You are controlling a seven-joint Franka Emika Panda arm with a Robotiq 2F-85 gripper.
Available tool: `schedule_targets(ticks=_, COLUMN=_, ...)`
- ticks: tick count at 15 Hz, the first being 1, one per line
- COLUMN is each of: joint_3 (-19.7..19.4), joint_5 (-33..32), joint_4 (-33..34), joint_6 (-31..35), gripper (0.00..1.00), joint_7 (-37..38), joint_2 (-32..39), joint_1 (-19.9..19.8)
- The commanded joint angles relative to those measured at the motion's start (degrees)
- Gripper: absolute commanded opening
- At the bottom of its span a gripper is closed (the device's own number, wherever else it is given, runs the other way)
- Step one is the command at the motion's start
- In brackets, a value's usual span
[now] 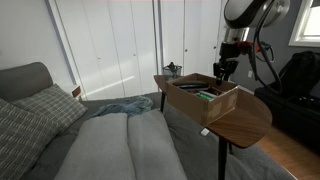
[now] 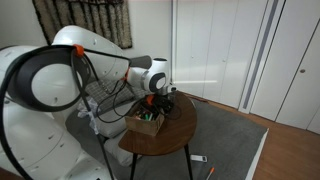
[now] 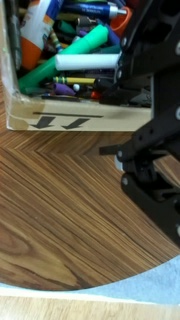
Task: Move the box to the right then forward
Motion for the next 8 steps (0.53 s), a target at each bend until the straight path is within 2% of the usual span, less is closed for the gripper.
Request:
schedule_targets(ticks=1, joint_3=-0.8, joint_5=2.5, joint_4=-0.2, joint_6=0.6, gripper=0.16, joint_7=-3.0, joint_2=0.3, joint_1=0.2)
schedule_targets(ticks=3, joint_3=-1.7, joint_5=5.4, joint_4=-1.1, joint_6=0.5, gripper=0.02, joint_7=-5.6, joint_2=-0.5, joint_1=0.5)
schedule_targets(ticks=6, joint_3=-4.2, joint_5=10.5, joint_4=-2.4, joint_6=0.8, gripper=0.0, joint_7=-10.5, joint_2=-2.8, joint_1=-0.3)
schedule_targets(ticks=8, joint_3=-7.0, joint_5=11.4, joint_4=-2.8, joint_6=0.4, gripper=0.02, joint_7=-12.7, joint_2=-4.3, joint_1=-2.1)
